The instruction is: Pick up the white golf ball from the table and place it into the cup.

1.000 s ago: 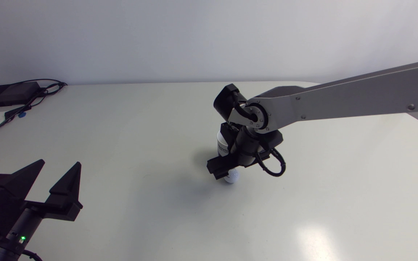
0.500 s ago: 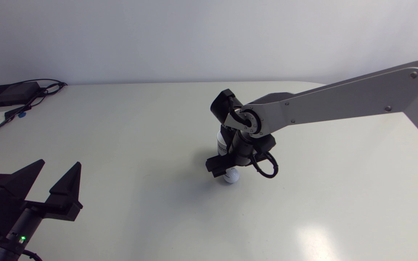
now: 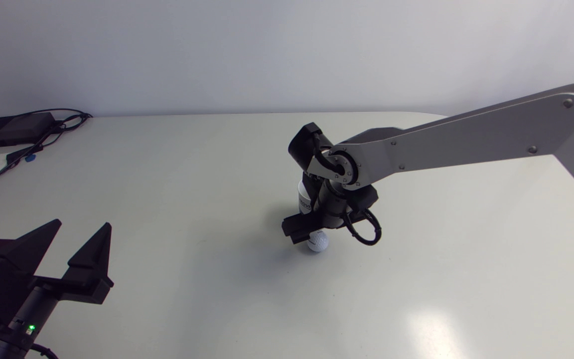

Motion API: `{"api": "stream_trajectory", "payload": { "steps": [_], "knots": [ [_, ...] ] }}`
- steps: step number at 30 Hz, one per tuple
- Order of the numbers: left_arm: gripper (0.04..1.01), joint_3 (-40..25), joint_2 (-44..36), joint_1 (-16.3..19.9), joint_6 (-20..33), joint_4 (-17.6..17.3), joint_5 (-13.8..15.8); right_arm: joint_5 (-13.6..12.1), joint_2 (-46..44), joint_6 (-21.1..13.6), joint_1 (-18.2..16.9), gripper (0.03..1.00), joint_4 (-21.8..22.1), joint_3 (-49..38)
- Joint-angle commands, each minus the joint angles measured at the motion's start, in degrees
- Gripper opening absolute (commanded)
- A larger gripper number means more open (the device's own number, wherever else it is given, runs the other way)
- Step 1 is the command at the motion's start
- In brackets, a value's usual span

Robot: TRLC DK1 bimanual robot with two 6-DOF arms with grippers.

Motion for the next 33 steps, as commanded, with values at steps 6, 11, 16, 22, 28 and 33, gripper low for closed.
{"api": "stream_trajectory", "payload": {
  "steps": [6, 11, 16, 22, 28, 33],
  "knots": [
    [0.993, -1.2, -0.9, -0.2, -0.6, 0.3, 0.0, -0.5, 1.3, 1.9, 0.4, 0.974, -0.2, -1.6],
    [0.993, -1.2, -0.9, -0.2, -0.6, 0.3, 0.0, -0.8, 1.1, 1.8, 0.2, 0.974, -0.2, -2.5],
    [0.993, -1.2, -0.9, -0.2, -0.6, 0.3, 0.0, -1.2, 1.2, 1.7, 0.2, 0.974, -0.1, -2.7],
    [0.993, -1.2, -1.0, -0.2, -0.6, 0.3, 0.0, -2.1, 1.5, 1.6, 0.5, 0.974, -0.3, -2.5],
    [0.993, -1.2, -0.9, -0.2, -0.5, 0.3, 0.0, -2.2, 1.8, 1.7, 0.7, 0.966, -0.1, -2.5],
    [0.993, -1.2, -0.9, -0.2, -0.5, 0.3, 0.0, -2.2, 1.8, 1.8, 0.9, 0.890, 0.1, -2.6]
  ]
}}
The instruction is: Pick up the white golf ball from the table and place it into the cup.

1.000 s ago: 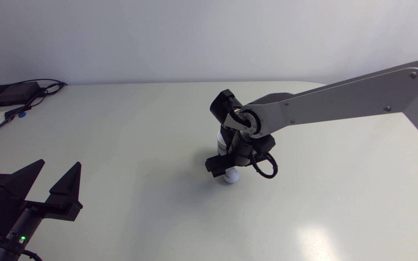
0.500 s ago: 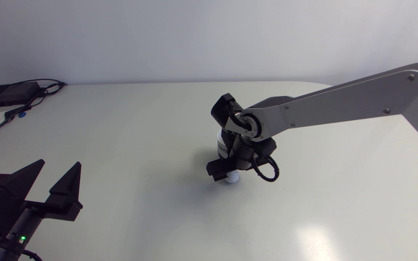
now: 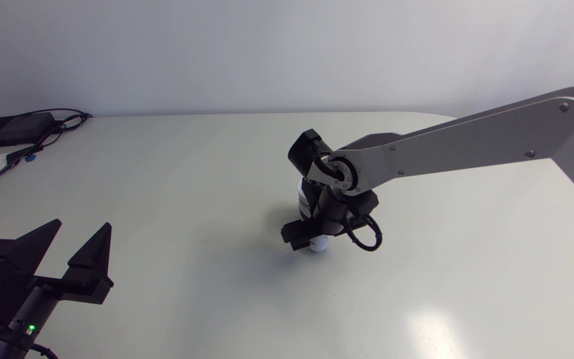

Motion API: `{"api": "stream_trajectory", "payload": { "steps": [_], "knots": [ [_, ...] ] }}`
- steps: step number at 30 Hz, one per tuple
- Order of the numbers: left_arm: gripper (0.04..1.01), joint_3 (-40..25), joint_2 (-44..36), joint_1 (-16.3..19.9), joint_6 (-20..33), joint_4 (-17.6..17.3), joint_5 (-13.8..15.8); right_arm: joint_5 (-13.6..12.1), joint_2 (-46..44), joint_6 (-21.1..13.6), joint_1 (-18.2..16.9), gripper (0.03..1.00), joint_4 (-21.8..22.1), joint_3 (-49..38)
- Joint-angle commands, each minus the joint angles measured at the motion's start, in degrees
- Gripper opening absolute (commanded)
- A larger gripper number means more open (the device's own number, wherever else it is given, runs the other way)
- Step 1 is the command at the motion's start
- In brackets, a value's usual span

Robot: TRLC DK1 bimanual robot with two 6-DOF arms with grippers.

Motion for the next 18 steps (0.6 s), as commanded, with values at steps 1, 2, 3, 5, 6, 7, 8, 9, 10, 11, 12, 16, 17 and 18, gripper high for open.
{"api": "stream_trajectory", "payload": {
  "steps": [1, 2, 3, 5, 6, 7, 8, 9, 10, 11, 12, 16, 17, 18],
  "knots": [
    [0.993, -1.2, -0.9, -0.2, -0.5, 0.3, 0.0, 0.0, 1.8, 1.4, 0.5, 0.890, 0.1, -1.2],
    [0.993, -1.2, -1.0, -0.2, -0.6, 0.3, 0.0, 0.1, 1.7, 1.4, 0.5, 0.890, 0.1, -1.3],
    [0.993, -1.2, -0.9, -0.2, -0.5, 0.3, 0.0, 0.1, 1.6, 1.4, 0.5, 0.879, 0.2, -1.3],
    [0.993, -1.2, -1.0, -0.2, -0.5, 0.3, 0.0, 0.1, 1.6, 1.4, 0.5, 0.826, 0.4, -1.5],
    [0.993, -1.2, -1.0, -0.2, -0.6, 0.3, 0.0, 0.1, 1.6, 1.4, 0.5, 0.816, 0.5, -1.5],
    [0.993, -1.2, -1.0, -0.2, -0.5, 0.3, 0.0, 0.1, 1.6, 1.4, 0.5, 0.816, 0.7, -1.6],
    [0.993, -1.2, -0.9, -0.2, -0.6, 0.3, 0.0, 0.1, 1.6, 1.4, 0.5, 0.816, 0.7, -1.6],
    [0.993, -1.2, -1.0, -0.2, -0.5, 0.3, 0.0, 0.1, 1.6, 1.4, 0.5, 0.811, 0.7, -1.6],
    [0.993, -1.2, -0.9, -0.2, -0.5, 0.3, 0.0, 0.1, 1.6, 1.4, 0.5, 0.775, 0.7, -1.6],
    [0.993, -1.2, -1.0, -0.2, -0.5, 0.3, 0.0, 0.1, 1.7, 1.4, 0.4, 0.774, 0.7, -1.6],
    [0.993, -1.2, -1.0, -0.2, -0.6, 0.3, 0.0, 0.0, 1.7, 1.4, 0.3, 0.772, 0.7, -1.6],
    [0.993, -1.2, -1.0, -0.2, -0.5, 0.3, 0.0, -0.5, 1.8, 1.5, 0.0, 0.756, 0.7, -1.7],
    [0.993, -1.2, -1.0, -0.2, -0.5, 0.3, 0.0, -1.0, 2.0, 1.5, -0.2, 0.743, 0.7, -1.8],
    [0.993, -1.2, -1.0, -0.2, -0.5, 0.3, 0.0, -1.1, 2.2, 1.6, -0.2, 0.741, 0.6, -1.8]
  ]
}}
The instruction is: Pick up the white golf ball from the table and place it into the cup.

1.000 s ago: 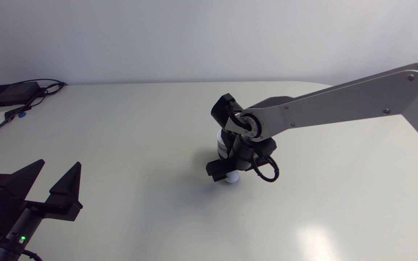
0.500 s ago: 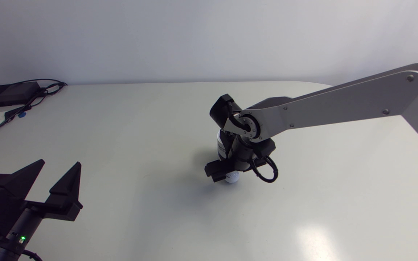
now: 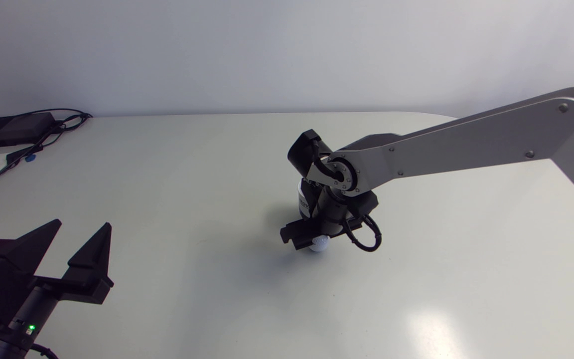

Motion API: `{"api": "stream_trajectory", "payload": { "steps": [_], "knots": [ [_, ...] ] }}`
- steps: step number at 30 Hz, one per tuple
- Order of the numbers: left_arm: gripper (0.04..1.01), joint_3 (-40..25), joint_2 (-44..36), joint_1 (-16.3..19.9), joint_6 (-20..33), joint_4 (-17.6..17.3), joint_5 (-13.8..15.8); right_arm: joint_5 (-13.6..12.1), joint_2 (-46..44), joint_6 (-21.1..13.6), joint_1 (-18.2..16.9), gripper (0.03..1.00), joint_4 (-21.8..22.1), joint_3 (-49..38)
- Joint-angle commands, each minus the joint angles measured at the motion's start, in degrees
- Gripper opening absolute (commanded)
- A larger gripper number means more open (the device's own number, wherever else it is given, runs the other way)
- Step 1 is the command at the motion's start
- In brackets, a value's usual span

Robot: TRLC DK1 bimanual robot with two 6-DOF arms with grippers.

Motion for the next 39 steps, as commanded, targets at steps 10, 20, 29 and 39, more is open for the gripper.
{"api": "stream_trajectory", "payload": {
  "steps": [10, 20, 29, 39],
  "knots": [
    [0.993, -1.2, -0.9, -0.2, -0.5, 0.4, 0.0, -1.0, 2.9, 1.7, -0.9, 0.733, 0.7, -2.2],
    [0.993, -1.2, -1.0, -0.2, -0.5, 0.3, 0.0, -0.3, 2.8, 1.7, -0.2, 0.703, 1.6, -2.3],
    [0.993, -1.2, -1.0, -0.2, -0.5, 0.3, 0.0, 0.0, 2.8, 1.5, 0.1, 0.675, 3.0, -2.6],
    [0.993, -1.2, -1.0, -0.2, -0.5, 0.3, 0.0, 0.2, 2.8, 1.4, 0.1, 0.631, 3.8, -3.4]
  ]
}}
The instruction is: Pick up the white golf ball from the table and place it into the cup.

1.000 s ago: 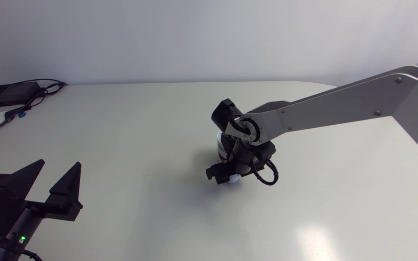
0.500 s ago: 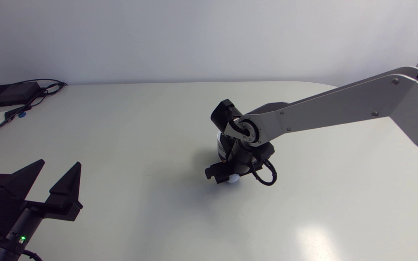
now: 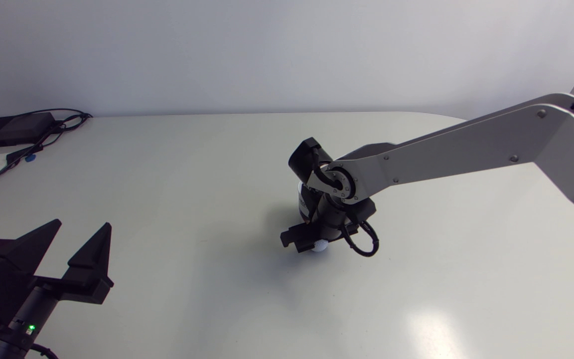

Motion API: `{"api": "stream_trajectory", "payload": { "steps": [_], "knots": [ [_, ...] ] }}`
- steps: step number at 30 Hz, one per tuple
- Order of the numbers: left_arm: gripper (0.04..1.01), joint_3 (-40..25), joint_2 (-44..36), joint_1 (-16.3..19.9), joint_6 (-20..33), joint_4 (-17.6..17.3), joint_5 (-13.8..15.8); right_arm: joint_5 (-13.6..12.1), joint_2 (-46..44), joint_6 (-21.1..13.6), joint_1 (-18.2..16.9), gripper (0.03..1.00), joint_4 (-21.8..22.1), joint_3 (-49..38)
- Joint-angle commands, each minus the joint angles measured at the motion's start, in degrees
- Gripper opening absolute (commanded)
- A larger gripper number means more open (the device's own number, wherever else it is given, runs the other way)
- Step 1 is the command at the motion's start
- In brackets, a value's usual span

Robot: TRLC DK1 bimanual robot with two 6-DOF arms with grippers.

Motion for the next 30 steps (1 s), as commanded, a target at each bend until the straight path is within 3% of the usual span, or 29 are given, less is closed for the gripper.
{"api": "stream_trajectory", "payload": {
  "steps": [1, 20, 30],
  "knots": [
    [0.993, -1.2, -1.0, -0.2, -0.5, 0.3, 0.0, 0.8, 1.2, 1.1, 0.4, 0.616, 0.4, -2.0],
    [0.993, -1.2, -1.0, -0.2, -0.5, 0.3, 0.0, 2.3, -0.1, 0.8, 0.6, 0.572, 3.2, -3.5],
    [0.993, -1.2, -0.9, -0.6, -0.5, 0.3, 0.0, 2.7, -1.0, 0.3, 0.7, 0.502, 4.4, -4.4]
  ]
}}
